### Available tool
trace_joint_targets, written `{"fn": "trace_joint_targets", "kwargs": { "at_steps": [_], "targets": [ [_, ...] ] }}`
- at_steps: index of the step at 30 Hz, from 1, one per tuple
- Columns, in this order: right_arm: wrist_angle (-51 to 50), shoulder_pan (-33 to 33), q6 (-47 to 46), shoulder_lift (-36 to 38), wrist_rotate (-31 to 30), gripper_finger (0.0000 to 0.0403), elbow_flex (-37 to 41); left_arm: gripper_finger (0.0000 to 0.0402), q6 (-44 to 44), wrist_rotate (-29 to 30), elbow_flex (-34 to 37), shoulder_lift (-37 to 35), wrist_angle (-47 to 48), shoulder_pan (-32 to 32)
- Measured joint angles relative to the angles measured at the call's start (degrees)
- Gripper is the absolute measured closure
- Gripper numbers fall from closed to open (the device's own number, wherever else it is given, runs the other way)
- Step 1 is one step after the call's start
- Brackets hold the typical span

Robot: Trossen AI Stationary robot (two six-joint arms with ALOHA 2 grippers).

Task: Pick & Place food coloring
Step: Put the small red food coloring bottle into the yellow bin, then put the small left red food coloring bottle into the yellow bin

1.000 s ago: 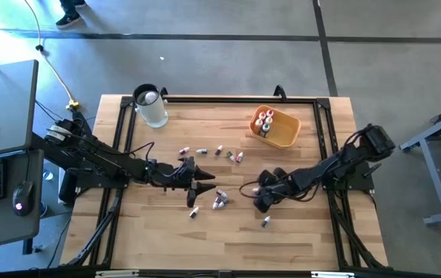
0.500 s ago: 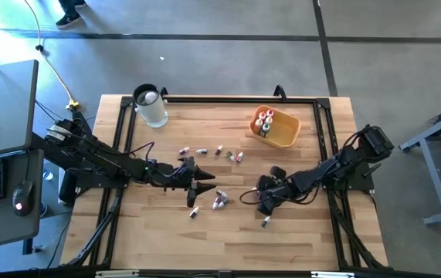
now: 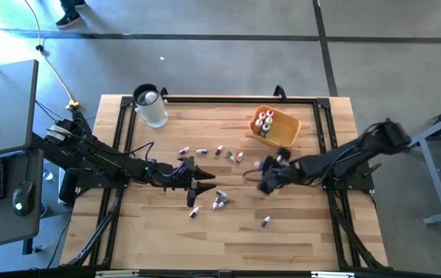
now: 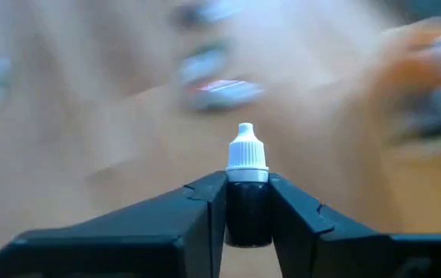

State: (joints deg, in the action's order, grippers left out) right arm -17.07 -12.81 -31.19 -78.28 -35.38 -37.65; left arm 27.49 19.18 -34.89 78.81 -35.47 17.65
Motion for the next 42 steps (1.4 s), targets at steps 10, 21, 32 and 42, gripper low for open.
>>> {"fn": "trace_joint_targets", "kwargs": {
  "at_steps": [10, 21, 32, 42],
  "targets": [
    [-13.1, 20.8, 5.3, 14.4, -5.4, 0.0328, 0.0, 0.0229, 0.0, 0.0, 0.0, 0.0, -0.8, 0.0],
    [-9.6, 32.6, 13.9, 5.6, 3.0, 0.0278, 0.0, 0.0229, 0.2, -2.6, 0.0, 0.0, 3.8, 0.0],
    [-2.7, 29.8, 15.5, 6.7, 18.6, 0.0250, -0.1, 0.0229, 2.9, -4.3, 0.0, 0.0, 8.0, 0.0],
    [3.7, 14.1, 12.1, 12.4, 24.0, 0.0266, -0.1, 0.0229, 0.4, 6.9, 0.0, 0.0, 25.2, -2.1]
  ]
}}
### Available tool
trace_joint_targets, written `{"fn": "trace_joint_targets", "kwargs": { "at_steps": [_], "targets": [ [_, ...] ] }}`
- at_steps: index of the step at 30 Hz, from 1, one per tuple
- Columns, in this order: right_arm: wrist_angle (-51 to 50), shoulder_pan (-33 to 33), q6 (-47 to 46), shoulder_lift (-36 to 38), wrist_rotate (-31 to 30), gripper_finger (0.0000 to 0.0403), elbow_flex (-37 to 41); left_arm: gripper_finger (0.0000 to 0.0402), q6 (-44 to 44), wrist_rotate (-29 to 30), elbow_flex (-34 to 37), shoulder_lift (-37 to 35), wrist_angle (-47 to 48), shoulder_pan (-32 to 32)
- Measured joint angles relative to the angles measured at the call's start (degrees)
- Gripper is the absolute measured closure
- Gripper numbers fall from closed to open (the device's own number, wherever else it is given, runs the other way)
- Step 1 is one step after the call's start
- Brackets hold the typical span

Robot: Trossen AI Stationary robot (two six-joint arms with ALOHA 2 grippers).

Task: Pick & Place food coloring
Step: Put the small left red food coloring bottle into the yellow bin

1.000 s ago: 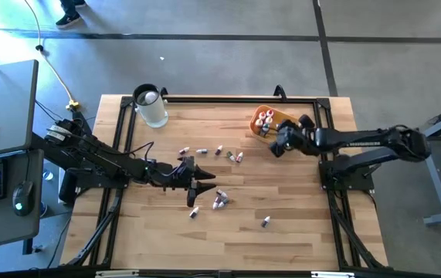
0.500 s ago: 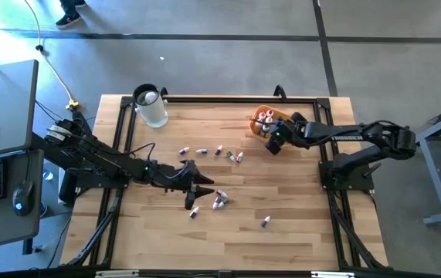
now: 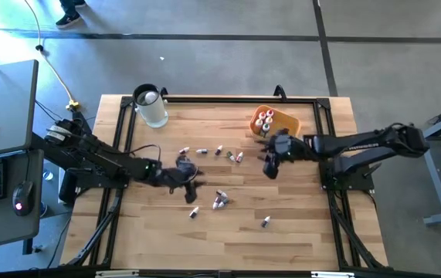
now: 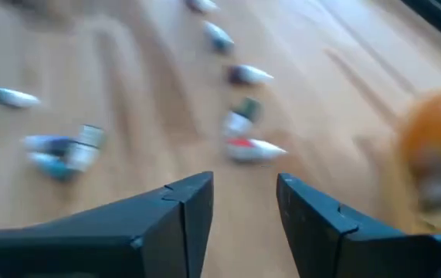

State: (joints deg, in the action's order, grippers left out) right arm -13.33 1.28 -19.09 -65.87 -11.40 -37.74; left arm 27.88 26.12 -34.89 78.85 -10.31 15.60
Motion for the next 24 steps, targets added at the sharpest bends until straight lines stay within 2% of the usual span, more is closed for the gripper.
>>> {"fn": "trace_joint_targets", "kwargs": {
  "at_steps": [4, 7, 13, 17, 24],
  "targets": [
    [5.9, -7.5, -2.1, 0.0, -0.1, 0.0266, 0.0, 0.0229, -0.1, 6.0, 0.0, 0.0, 9.7, -6.1],
    [9.1, -12.6, -3.0, 0.0, -2.6, 0.0266, 0.0, 0.0229, 0.8, 7.1, 0.0, 0.0, 14.7, -12.3],
    [10.1, -19.3, -4.2, 0.0, -9.8, 0.0266, 0.0, 0.0229, -1.1, -2.4, 0.0, 0.0, 21.3, -23.2],
    [10.1, -21.3, -5.5, 0.0, -11.4, 0.0266, 0.0, 0.0229, -1.0, -7.5, 0.0, 0.0, 25.1, -25.9],
    [9.9, -22.4, -5.6, -0.1, -12.4, 0.0266, 0.0, 0.0229, -0.6, -7.1, 0.0, 0.0, 29.4, -25.7]
  ]
}}
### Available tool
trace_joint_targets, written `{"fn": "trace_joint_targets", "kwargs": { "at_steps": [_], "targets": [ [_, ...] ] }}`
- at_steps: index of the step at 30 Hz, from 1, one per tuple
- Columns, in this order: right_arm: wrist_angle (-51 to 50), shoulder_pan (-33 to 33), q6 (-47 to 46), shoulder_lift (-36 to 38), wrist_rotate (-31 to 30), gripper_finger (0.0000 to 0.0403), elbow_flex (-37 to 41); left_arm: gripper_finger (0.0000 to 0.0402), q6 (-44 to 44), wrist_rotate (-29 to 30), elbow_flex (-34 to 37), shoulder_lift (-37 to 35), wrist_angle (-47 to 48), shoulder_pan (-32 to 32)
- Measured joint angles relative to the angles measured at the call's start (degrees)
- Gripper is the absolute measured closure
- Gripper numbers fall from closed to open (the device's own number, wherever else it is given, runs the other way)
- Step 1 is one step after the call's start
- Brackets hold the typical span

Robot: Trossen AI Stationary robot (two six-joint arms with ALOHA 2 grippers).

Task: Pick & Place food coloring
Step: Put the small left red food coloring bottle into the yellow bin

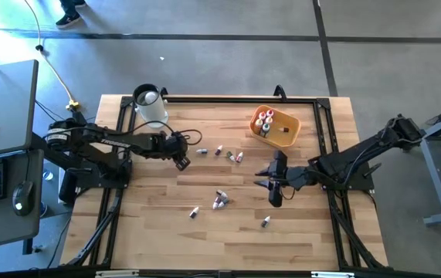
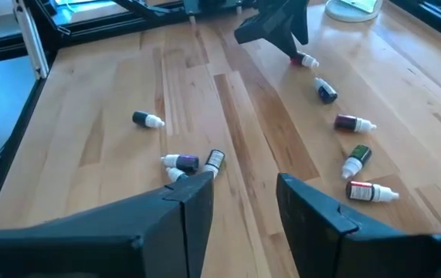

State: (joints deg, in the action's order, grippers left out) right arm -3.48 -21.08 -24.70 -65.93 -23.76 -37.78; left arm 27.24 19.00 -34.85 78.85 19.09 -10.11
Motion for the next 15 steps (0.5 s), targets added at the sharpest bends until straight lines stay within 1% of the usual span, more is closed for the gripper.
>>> {"fn": "trace_joint_targets", "kwargs": {
  "at_steps": [3, 5, 8, 11, 15],
  "targets": [
    [-0.5, 0.0, -2.5, 0.0, 0.6, 0.0266, 0.0, 0.0229, 0.0, 0.0, 0.0, 0.0, 0.0, 0.0],
    [-1.4, 0.0, -4.7, 0.0, 2.9, 0.0266, 0.0, 0.0229, 0.1, 0.2, 0.0, 0.5, -0.2, 0.0],
    [-3.7, -0.9, -5.5, -0.1, 6.5, 0.0267, 0.0, 0.0229, 0.2, 0.9, 0.0, 2.2, -0.8, 0.0],
    [-4.0, -3.1, -7.1, -0.7, 6.7, 0.0270, 0.0, 0.0229, 0.1, 1.0, 0.0, 5.0, -2.8, 0.0],
    [-3.8, -7.0, -8.9, -1.3, 3.6, 0.0277, 0.0, 0.0233, 0.0, 2.4, -0.2, 7.6, -5.0, 0.1]
  ]
}}
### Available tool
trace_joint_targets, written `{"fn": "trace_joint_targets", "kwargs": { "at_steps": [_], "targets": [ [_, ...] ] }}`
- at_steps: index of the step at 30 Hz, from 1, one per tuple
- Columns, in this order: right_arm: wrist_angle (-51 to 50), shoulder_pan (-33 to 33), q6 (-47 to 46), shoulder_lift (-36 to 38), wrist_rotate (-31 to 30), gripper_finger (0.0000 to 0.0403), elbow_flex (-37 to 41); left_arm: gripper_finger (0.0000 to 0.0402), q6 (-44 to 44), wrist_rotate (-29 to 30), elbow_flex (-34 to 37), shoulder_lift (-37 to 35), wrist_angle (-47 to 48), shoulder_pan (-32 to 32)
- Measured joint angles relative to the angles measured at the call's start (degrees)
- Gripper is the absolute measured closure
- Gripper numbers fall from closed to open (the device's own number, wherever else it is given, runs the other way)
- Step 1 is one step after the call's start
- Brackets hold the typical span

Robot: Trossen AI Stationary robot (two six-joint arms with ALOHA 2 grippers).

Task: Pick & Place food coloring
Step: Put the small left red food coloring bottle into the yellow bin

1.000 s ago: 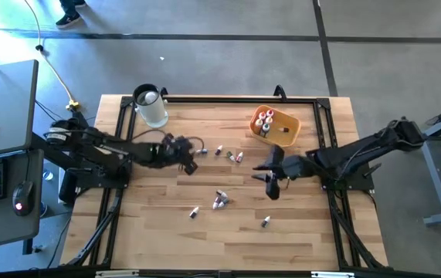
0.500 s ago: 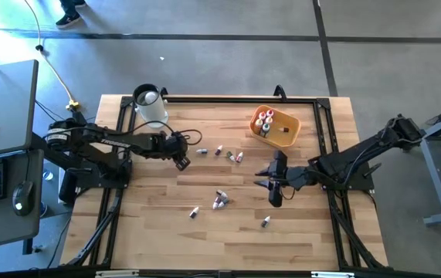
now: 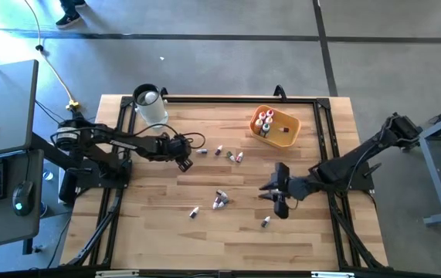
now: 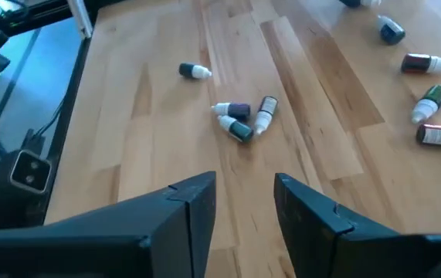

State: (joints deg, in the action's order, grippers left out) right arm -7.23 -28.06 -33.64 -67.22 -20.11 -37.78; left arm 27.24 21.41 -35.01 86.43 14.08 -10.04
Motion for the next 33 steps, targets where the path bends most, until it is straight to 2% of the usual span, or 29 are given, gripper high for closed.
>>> {"fn": "trace_joint_targets", "kwargs": {
  "at_steps": [3, 6, 12, 15, 18, 23, 27, 33],
  "targets": [
    [-1.0, -2.7, 0.4, 0.7, -2.9, 0.0287, 0.0, 0.0254, 0.0, -0.1, 0.0, 0.5, -1.9, 0.0],
    [-5.5, -4.7, 0.1, 3.4, -5.4, 0.0301, 0.0, 0.0293, 0.2, -0.4, 0.0, 0.5, -3.4, 0.0],
    [-19.6, -8.6, -11.1, 12.5, -10.3, 0.0331, 0.0, 0.0363, 1.8, -2.0, -2.0, 0.9, -4.4, -0.1],
    [-23.8, -11.6, -16.4, 16.7, -11.6, 0.0343, 0.0, 0.0364, 3.1, -3.5, -6.1, 0.9, -5.3, -0.1],
    [-25.9, -15.3, -17.7, 19.3, -13.6, 0.0355, 0.0, 0.0351, 2.6, -5.1, -11.2, 0.8, -8.5, 0.5],
    [-27.3, -20.0, -17.6, 19.3, -14.5, 0.0373, 0.0, 0.0345, -4.8, -4.7, -20.2, 2.7, -19.2, 3.6],
    [-27.4, -21.1, -17.4, 19.2, -14.3, 0.0382, 0.0, 0.0348, -9.3, -4.5, -29.7, 9.2, -21.1, 5.3],
    [-27.6, -21.1, -17.4, 19.3, -14.1, 0.0386, 0.0, 0.0348, -13.6, -4.8, -47.6, 25.5, -20.4, 5.2]
  ]
}}
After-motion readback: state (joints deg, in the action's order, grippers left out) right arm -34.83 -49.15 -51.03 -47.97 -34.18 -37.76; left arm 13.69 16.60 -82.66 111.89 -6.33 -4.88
